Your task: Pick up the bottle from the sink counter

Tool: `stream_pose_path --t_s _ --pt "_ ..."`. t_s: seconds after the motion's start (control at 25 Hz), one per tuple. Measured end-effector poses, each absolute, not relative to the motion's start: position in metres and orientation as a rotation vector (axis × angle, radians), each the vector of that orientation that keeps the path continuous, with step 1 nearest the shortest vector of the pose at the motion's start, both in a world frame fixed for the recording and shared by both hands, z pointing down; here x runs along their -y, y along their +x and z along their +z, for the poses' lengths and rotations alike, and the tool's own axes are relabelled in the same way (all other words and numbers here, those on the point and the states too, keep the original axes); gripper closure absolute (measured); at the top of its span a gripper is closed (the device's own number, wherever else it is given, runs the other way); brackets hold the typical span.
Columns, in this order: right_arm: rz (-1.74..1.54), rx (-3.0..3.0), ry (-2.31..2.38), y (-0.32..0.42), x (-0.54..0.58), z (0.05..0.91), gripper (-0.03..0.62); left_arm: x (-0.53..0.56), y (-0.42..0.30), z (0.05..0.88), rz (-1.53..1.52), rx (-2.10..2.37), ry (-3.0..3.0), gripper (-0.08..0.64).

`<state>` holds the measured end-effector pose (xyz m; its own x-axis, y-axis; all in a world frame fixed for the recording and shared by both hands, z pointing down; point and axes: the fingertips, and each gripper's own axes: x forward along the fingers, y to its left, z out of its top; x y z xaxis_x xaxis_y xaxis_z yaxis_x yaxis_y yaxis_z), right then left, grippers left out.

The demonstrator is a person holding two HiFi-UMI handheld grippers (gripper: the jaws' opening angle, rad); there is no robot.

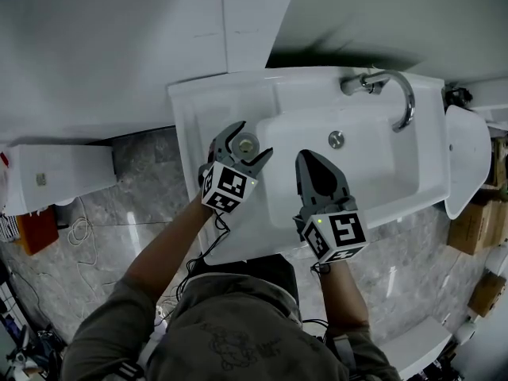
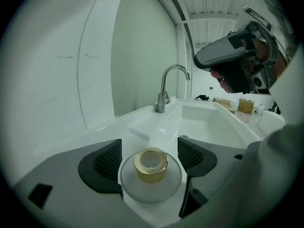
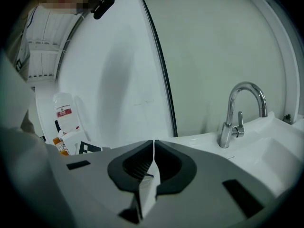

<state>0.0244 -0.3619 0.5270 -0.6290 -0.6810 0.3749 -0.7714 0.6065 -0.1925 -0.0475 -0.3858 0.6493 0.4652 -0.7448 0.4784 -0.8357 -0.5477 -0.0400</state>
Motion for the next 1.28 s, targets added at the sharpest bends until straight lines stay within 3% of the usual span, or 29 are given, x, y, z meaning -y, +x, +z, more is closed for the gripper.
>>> stream_pose_path --t_s 0.72,1.28 --pt "0.575 2.503 1.207 0.03 0.355 0.575 0.561 0.392 -0.045 0.686 0.598 1.35 2.485 0.215" --pt "0.523 2.546 1.226 0.034 0.347 0.545 0.561 0.379 -0.074 0.658 0.59 1.397 2.416 0.215"
